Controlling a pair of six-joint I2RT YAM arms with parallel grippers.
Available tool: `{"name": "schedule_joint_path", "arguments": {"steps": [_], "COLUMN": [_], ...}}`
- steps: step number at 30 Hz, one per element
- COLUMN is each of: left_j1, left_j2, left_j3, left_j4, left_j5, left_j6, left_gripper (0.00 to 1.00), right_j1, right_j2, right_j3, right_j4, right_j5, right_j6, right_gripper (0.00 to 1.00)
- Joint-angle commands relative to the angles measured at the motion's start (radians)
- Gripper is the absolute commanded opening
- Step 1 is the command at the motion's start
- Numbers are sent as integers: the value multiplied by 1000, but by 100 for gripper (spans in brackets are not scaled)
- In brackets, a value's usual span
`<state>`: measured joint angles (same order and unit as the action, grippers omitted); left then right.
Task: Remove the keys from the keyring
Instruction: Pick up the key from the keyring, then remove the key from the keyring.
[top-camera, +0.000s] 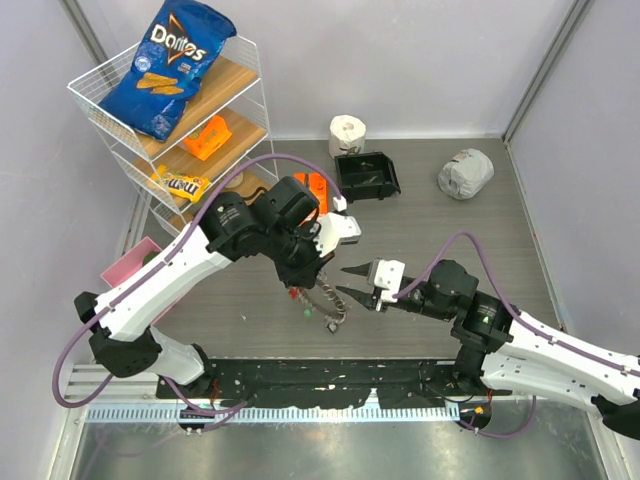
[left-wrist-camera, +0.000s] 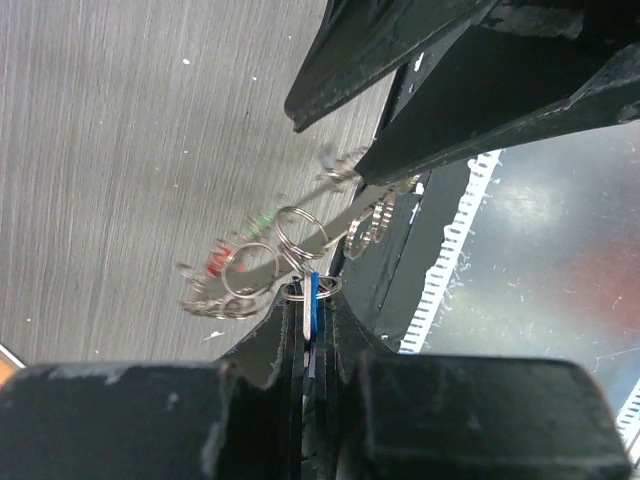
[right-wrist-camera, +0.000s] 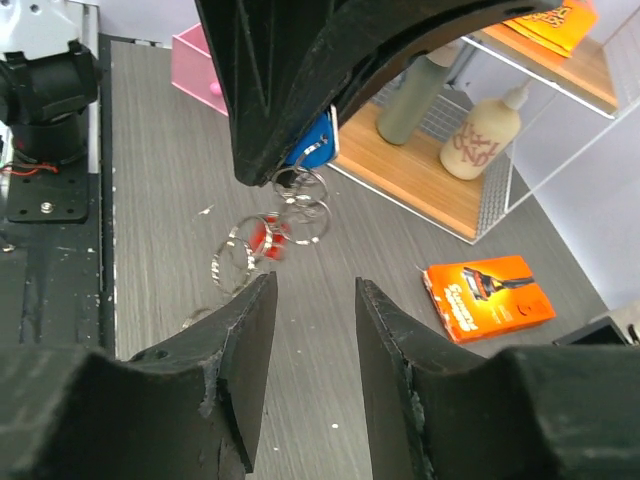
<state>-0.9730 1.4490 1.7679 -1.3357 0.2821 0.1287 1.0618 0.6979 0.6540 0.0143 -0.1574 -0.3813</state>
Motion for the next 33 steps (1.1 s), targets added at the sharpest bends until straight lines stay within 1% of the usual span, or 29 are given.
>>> {"name": "schedule_joint_path", "arguments": {"steps": [1,7,13,24,33], "left_j1": [3,3,5,-9,-18], "left_j2": [-12,-41,-61,-105,-116], "left_j3": [42,36,24,-18,-30], "left_j4": [-108,-108,-100,-74,-62], "left_j5": [19,17,31,60,68], "left_j6": [25,60,69,86,91], "left_gripper": [0,0,0,0,0], "right_j1": [-8,-26,-60,-63,-62], "right_j2": [14,32,51,117,164], "right_j3": [12,30,50,84,118], "right_j4": [127,147,177,237,250], "right_j5": [-82,-120,-183,-274,-321], "right_j6": [45,56,91,114,125], "right_gripper": [43,42,39,36,29]}}
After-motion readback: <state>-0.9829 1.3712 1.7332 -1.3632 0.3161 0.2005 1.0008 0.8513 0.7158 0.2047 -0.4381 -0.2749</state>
